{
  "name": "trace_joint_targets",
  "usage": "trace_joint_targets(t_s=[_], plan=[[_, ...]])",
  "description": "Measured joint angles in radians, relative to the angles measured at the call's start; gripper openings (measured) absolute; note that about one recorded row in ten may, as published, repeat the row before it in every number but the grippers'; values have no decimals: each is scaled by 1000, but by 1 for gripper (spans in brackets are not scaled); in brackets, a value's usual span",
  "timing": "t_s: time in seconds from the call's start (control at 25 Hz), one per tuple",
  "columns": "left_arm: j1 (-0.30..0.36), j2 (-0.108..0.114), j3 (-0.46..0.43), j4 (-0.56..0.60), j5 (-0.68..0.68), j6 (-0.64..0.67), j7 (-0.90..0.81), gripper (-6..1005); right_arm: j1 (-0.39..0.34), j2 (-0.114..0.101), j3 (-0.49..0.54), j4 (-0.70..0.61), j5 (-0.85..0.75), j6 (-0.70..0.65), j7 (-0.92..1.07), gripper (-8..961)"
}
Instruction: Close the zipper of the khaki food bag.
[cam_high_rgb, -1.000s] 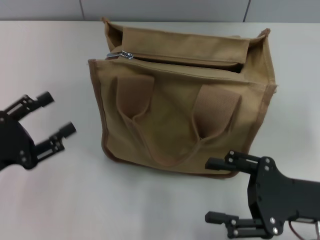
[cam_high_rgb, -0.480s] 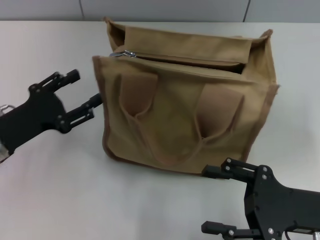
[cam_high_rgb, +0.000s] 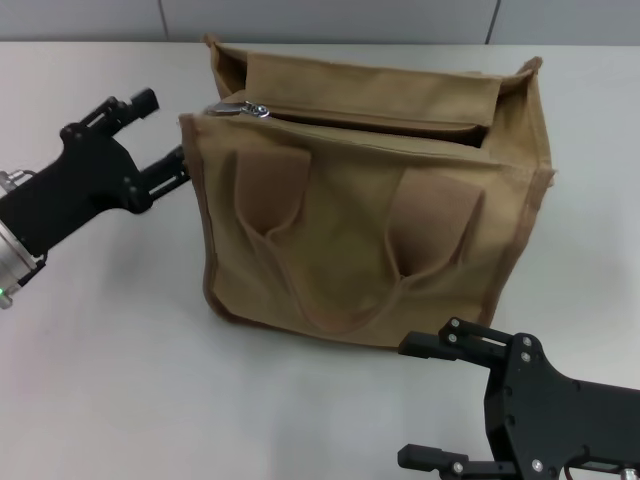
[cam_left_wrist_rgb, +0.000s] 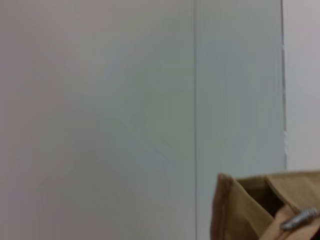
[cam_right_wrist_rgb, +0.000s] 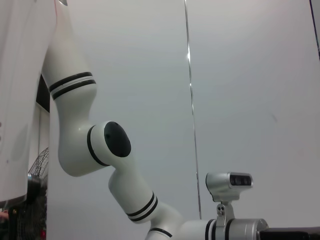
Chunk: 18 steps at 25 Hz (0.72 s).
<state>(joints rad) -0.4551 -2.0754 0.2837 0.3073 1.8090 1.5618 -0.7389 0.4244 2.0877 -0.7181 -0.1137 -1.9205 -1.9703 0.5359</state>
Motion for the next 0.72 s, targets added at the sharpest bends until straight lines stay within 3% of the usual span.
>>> trace_joint_targets(t_s=[0.72], plan=[[5,0,-2,-43,-30,7,6,725,5,0,26,2,0,8,-1,771]])
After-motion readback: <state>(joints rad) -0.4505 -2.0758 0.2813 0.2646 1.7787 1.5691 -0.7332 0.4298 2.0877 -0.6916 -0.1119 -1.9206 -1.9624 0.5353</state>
